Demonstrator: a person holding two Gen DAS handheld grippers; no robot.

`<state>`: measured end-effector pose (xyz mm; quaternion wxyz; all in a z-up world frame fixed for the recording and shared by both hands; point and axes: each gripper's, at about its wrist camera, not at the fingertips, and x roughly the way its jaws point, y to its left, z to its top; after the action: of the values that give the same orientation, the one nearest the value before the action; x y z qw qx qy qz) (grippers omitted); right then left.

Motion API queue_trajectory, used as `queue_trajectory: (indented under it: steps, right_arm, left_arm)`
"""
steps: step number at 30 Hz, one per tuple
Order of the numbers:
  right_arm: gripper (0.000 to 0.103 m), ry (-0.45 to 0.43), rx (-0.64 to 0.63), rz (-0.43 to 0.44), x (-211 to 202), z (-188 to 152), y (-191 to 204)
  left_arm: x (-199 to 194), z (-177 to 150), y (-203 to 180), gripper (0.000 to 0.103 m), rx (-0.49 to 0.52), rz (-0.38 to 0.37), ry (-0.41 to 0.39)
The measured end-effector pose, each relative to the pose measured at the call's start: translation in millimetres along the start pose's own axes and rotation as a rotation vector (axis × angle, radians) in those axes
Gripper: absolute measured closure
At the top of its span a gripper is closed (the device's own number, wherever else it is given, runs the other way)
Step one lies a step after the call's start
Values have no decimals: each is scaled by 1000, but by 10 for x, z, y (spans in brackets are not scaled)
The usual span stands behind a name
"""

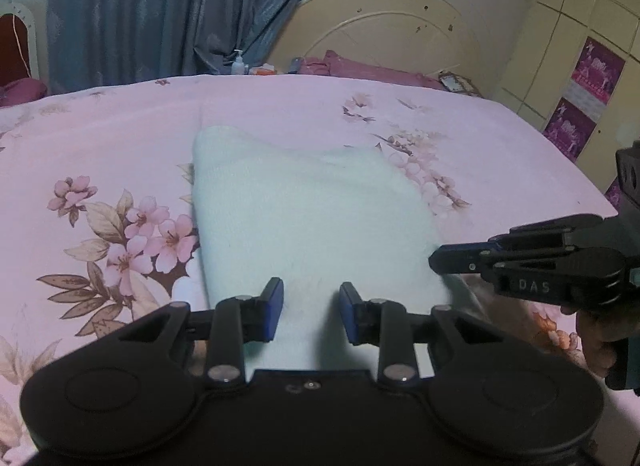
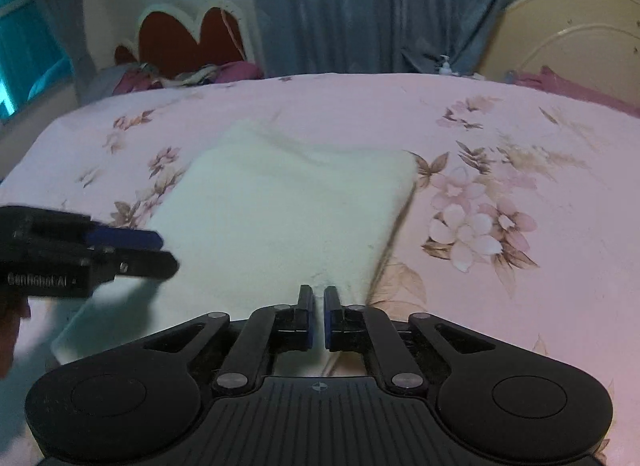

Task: Fold small clothes

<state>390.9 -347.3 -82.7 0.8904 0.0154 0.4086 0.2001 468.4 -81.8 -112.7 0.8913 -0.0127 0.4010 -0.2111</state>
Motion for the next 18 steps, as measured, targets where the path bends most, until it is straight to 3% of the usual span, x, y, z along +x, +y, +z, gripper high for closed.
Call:
queue_trajectory:
  steps: [4,10,13,18]
  right_arm:
    - [100,-38,-35,11,-229,22,157]
    - [100,15,-93,82,-392,-239,410]
    - [100,83,-110,31,-291,-437,436]
    - [100,74,-69,-21,-308,-529,378]
  left_arm:
    - [-258,-134,-72,74,3,15,-13]
    - [-402,-533,-86,76,-60,38,45]
    - [-384,-604,-112,76,-60,62,65]
    - [-358,-595,-163,75,-44,89,76]
